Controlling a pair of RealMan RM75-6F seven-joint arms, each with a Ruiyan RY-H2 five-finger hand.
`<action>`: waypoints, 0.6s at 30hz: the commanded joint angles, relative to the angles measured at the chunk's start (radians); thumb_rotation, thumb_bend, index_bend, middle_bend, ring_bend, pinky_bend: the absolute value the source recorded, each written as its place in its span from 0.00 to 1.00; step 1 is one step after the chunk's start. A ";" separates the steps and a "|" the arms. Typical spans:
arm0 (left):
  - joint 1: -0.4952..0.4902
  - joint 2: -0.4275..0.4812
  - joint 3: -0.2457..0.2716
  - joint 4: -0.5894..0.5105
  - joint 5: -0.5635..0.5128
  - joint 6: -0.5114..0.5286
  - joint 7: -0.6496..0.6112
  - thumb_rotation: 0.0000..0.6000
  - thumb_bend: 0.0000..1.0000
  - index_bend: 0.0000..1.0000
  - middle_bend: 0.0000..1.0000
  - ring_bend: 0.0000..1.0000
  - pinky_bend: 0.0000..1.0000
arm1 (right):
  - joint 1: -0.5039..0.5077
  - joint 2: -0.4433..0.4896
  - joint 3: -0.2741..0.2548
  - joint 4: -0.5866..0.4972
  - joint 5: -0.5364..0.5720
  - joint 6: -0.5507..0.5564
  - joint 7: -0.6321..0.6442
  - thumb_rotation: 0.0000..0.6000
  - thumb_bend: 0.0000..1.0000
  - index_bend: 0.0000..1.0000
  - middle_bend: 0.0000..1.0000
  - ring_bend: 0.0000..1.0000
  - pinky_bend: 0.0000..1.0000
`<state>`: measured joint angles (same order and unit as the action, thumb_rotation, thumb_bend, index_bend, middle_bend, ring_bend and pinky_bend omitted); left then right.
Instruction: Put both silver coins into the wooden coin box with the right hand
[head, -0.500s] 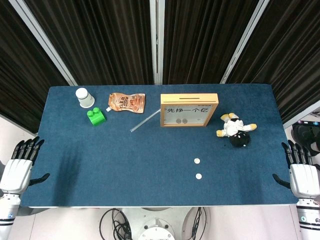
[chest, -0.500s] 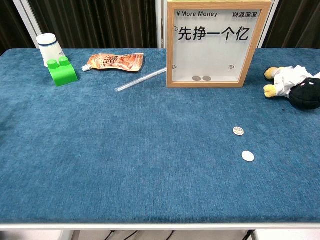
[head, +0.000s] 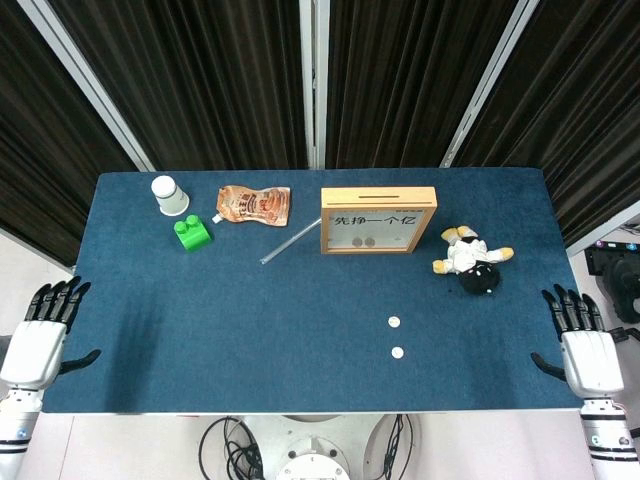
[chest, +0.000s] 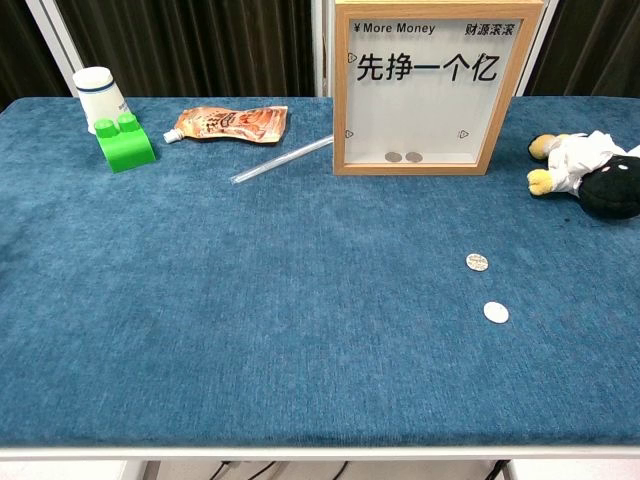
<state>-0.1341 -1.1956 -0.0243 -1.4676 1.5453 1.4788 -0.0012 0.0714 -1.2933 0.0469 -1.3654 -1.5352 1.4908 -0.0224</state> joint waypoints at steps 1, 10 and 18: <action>0.000 -0.002 0.001 0.000 0.001 -0.002 0.007 1.00 0.04 0.04 0.00 0.00 0.00 | 0.041 -0.016 -0.045 0.009 -0.087 -0.037 -0.017 1.00 0.05 0.00 0.00 0.00 0.00; 0.005 -0.008 0.000 0.010 -0.006 0.003 0.003 1.00 0.04 0.04 0.00 0.00 0.00 | 0.151 -0.107 -0.076 0.020 -0.216 -0.127 -0.061 1.00 0.08 0.00 0.00 0.00 0.00; 0.017 -0.013 0.001 0.032 -0.016 0.009 -0.026 1.00 0.04 0.04 0.00 0.00 0.00 | 0.237 -0.229 -0.079 0.058 -0.234 -0.237 -0.118 1.00 0.10 0.01 0.00 0.00 0.00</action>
<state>-0.1186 -1.2083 -0.0234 -1.4373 1.5300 1.4870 -0.0249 0.2935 -1.5057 -0.0295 -1.3173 -1.7635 1.2695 -0.1321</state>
